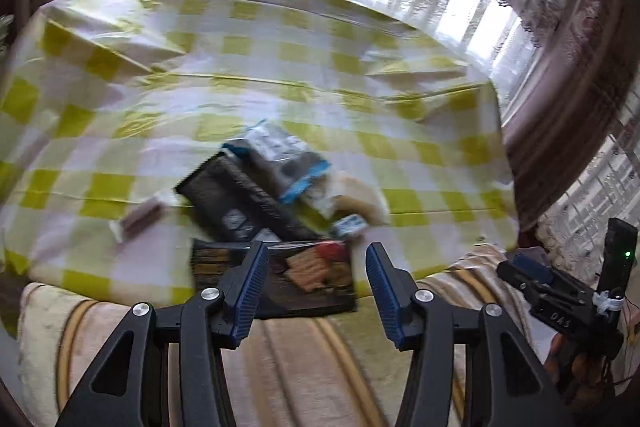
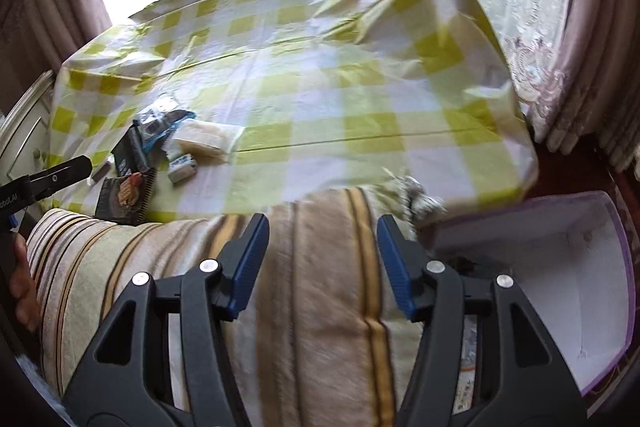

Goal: Organize snacks
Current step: 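Move both open tools back over the remaining snacks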

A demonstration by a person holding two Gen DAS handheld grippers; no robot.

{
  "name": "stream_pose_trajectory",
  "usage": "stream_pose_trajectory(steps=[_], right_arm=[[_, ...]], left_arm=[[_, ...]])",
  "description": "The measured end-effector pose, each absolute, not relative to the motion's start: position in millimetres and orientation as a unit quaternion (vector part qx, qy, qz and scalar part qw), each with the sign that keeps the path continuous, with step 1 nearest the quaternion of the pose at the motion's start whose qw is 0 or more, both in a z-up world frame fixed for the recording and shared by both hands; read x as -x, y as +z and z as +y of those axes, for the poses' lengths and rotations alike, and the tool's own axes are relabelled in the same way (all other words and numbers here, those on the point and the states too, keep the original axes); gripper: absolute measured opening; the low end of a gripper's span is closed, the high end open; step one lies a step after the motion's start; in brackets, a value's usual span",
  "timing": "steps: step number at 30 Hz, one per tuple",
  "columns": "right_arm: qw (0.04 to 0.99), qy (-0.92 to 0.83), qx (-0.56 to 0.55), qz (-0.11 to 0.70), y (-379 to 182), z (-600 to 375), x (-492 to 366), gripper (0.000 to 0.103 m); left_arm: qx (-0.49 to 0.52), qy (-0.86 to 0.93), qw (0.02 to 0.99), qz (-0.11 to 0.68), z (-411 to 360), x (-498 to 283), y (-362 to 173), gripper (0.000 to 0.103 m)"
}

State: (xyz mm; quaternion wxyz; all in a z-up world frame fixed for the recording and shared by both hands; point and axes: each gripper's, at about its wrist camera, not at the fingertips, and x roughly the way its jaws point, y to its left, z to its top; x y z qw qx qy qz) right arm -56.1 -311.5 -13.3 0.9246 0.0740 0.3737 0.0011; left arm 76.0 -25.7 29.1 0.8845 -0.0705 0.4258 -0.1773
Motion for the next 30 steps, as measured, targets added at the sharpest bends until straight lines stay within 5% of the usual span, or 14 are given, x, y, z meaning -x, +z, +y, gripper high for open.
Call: stream_pose_trajectory(steps=[11,30], right_arm=[[0.912,0.072,0.017,0.404,-23.5,-256.9,-16.2,0.060],[0.892,0.148,0.099,0.415,-28.9,-208.1,-82.3,0.065]], left_arm=[[0.074,-0.089,0.871,0.477,52.6,-106.1,-0.3,0.052],[0.003,-0.057,0.852,0.521,65.0,-164.5,-28.0,0.051]])
